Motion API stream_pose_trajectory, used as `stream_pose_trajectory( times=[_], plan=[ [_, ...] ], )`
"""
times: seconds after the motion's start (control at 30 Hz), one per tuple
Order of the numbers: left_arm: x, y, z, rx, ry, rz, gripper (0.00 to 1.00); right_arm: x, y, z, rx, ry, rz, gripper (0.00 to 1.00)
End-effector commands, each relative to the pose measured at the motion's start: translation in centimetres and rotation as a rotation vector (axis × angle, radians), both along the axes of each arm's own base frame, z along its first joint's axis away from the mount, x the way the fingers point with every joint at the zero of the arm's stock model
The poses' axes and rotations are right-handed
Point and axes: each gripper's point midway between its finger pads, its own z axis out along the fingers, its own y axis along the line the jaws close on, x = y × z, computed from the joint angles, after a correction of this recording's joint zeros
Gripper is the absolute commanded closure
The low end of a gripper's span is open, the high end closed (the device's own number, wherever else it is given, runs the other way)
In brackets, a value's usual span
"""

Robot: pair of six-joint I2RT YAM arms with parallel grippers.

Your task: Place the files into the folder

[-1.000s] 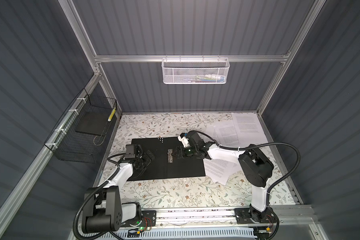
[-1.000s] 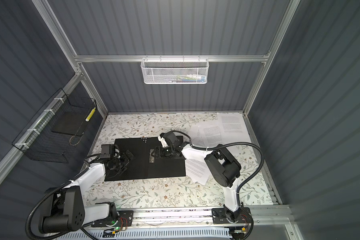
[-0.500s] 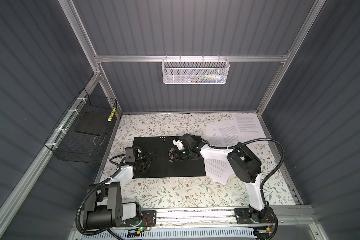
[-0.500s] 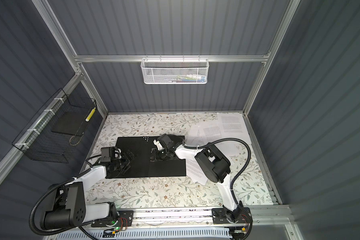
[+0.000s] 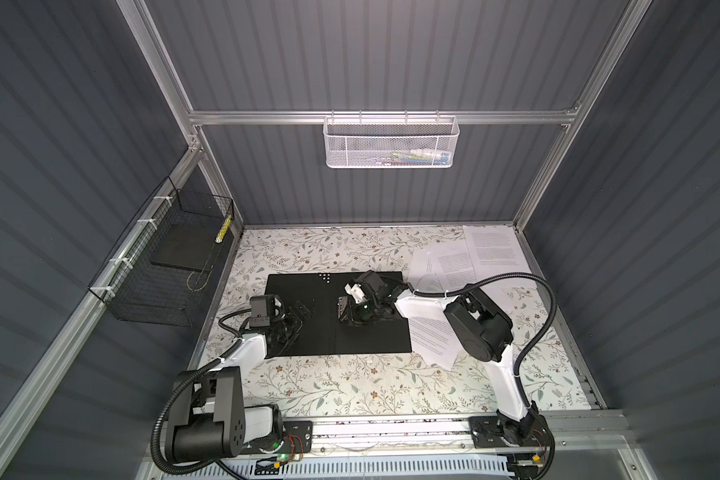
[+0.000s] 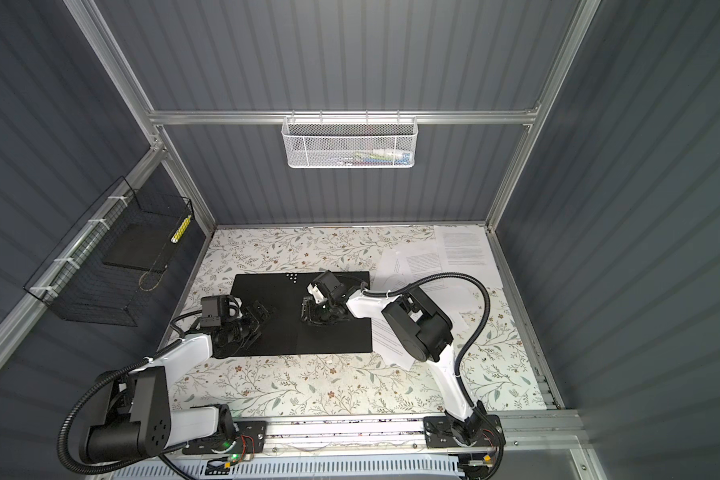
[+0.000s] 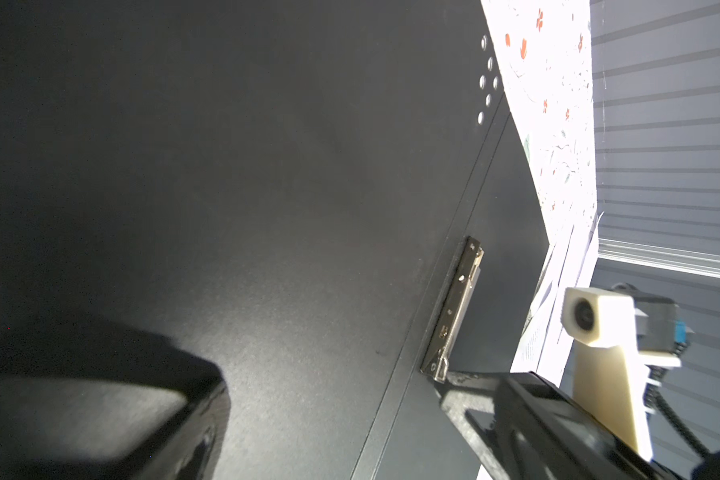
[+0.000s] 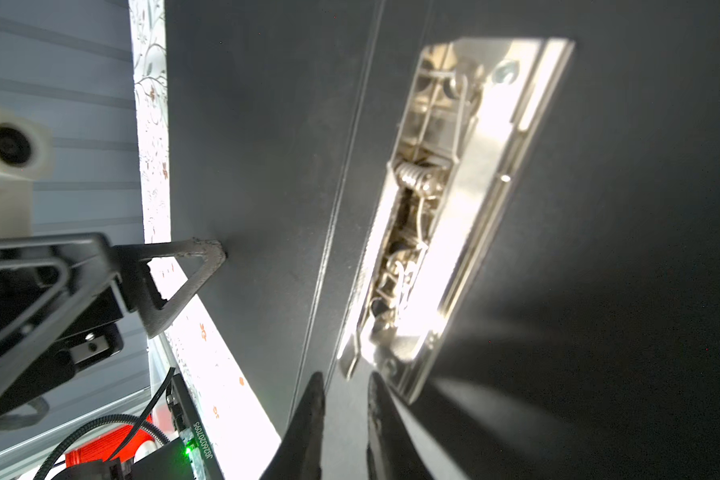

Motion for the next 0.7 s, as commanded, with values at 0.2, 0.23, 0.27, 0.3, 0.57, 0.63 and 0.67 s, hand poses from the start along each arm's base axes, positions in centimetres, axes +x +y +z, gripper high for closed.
stream_pose_trajectory(
  times=[0.2, 0.23, 0.27, 0.3, 0.57, 0.63, 0.67],
  plan=[
    [-4.1, 0.8, -3.9, 0.036, 0.204, 0.028, 0.0, 0.2, 1.0, -0.2, 0.013, 0.024, 0.006, 0.8],
    [-4.1, 0.8, -3.9, 0.037, 0.205, 0.029, 0.0, 0.3, 1.0, -0.2, 0.016, 0.028, 0.001, 0.81],
    [-4.1, 0.8, -4.0, 0.037, 0.207, 0.029, 0.0, 0.4, 1.0, -0.3, 0.018, 0.03, -0.002, 0.81],
    [-4.1, 0.8, -3.9, 0.037, 0.206, 0.029, 0.0, 0.4, 1.0, -0.3, 0.02, 0.033, -0.003, 0.82],
    [-4.2, 0.9, -4.0, 0.041, 0.209, 0.033, 0.0, 0.6, 1.1, -0.8, 0.02, 0.051, -0.007, 0.86],
    [-4.2, 1.0, -4.0, 0.046, 0.212, 0.036, 0.0, 0.6, 1.1, -0.9, 0.019, 0.054, -0.006, 0.87],
    [-4.2, 1.0, -4.0, 0.047, 0.211, 0.037, 0.0, 0.6, 1.1, -0.9, 0.02, 0.055, -0.005, 0.87]
  ],
)
